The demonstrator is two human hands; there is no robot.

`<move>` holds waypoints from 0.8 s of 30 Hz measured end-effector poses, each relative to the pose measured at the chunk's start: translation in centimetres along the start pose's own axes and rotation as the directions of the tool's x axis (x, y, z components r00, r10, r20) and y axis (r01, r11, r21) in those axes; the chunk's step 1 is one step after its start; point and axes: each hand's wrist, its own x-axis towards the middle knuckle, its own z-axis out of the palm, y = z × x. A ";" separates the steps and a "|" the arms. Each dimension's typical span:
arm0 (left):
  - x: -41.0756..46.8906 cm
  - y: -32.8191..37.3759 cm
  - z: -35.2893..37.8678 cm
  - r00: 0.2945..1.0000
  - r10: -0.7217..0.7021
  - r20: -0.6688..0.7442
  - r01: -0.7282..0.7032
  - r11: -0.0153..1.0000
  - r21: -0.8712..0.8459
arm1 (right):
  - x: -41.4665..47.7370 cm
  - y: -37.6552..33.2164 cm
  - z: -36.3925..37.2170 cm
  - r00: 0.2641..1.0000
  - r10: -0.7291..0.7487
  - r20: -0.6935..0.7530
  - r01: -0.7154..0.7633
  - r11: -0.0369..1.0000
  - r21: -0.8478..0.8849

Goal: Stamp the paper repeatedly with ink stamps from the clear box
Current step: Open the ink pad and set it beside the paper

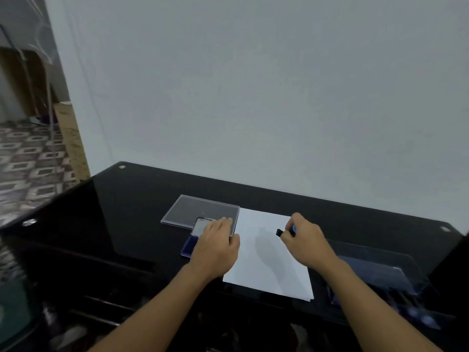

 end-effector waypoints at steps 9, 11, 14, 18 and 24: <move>-0.3 -6.0 -3.7 0.991 -0.119 -0.061 0.120 0.993 0.015 | 0.9 -5.7 4.7 0.990 -0.123 0.071 0.125 0.992 -0.020; 0.0 -7.5 -4.1 0.985 -0.154 -0.078 0.153 0.988 -0.012 | 1.4 -6.6 5.7 0.986 -0.141 0.092 0.143 0.990 -0.016; 0.5 -9.8 -4.4 0.977 -0.193 -0.093 0.190 0.981 -0.034 | 2.0 -7.6 7.3 0.979 -0.164 0.124 0.165 0.986 0.007; 1.5 -12.5 -4.2 0.973 -0.216 -0.088 0.217 0.976 0.008 | 3.0 -8.7 9.8 0.968 -0.180 0.176 0.181 0.983 0.011; 3.4 -16.4 -3.2 0.961 -0.267 -0.079 0.276 0.950 0.148 | 4.5 -10.0 13.4 0.935 -0.217 0.281 0.245 0.967 -0.067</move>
